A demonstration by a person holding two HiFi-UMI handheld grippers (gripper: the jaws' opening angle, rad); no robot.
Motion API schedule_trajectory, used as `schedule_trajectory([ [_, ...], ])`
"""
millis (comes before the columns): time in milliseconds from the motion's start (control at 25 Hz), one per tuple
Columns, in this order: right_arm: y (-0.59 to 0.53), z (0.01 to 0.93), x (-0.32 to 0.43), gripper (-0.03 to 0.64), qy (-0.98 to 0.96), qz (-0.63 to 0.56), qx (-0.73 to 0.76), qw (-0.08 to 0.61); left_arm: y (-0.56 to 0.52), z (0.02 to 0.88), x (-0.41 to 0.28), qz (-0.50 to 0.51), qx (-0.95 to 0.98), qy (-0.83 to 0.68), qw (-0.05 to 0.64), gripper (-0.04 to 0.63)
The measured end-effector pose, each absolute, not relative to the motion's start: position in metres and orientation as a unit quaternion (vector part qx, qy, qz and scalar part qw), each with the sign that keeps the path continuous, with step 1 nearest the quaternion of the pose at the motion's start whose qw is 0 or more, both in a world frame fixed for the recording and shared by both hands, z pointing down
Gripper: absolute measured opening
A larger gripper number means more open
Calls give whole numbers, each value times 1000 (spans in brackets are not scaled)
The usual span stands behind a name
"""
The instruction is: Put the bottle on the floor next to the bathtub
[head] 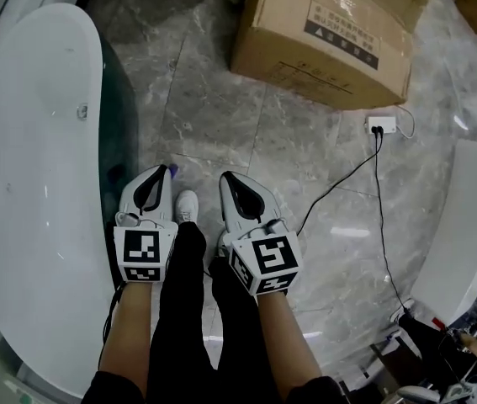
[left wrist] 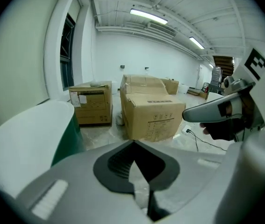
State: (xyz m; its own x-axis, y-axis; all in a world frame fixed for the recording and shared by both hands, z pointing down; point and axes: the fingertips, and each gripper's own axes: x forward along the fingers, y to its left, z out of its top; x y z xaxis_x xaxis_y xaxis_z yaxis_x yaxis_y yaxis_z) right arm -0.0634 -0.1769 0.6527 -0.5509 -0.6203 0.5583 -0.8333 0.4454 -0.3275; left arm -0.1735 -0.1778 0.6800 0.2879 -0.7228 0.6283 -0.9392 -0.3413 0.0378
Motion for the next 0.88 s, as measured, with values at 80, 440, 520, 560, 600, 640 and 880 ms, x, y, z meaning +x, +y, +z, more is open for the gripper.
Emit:
schedule_trajectory([
  [80, -178, 635, -60, 23, -833, 284, 442, 175, -178, 662, -172, 260, 777, -538, 197, 0],
  [440, -183, 556, -47, 23, -843, 247, 456, 142, -168, 591, -163, 241, 776, -555, 176, 0],
  [520, -182, 543, -45, 23, -845, 241, 457, 135, -169, 577, -161, 237, 777, -559, 166, 0],
  [560, -181, 538, -45, 23, -846, 239, 457, 132, -169, 570, -160, 238, 778, -560, 159, 0],
  [600, -180, 533, -45, 23, -847, 237, 457, 130, -169, 563, -160, 237, 778, -561, 153, 0],
  [640, -178, 528, -44, 23, -848, 234, 457, 129, -168, 557, -160, 235, 779, -562, 149, 0],
  [880, -177, 499, -36, 23, -849, 217, 468, 113, -171, 517, -165, 215, 776, -579, 129, 0],
])
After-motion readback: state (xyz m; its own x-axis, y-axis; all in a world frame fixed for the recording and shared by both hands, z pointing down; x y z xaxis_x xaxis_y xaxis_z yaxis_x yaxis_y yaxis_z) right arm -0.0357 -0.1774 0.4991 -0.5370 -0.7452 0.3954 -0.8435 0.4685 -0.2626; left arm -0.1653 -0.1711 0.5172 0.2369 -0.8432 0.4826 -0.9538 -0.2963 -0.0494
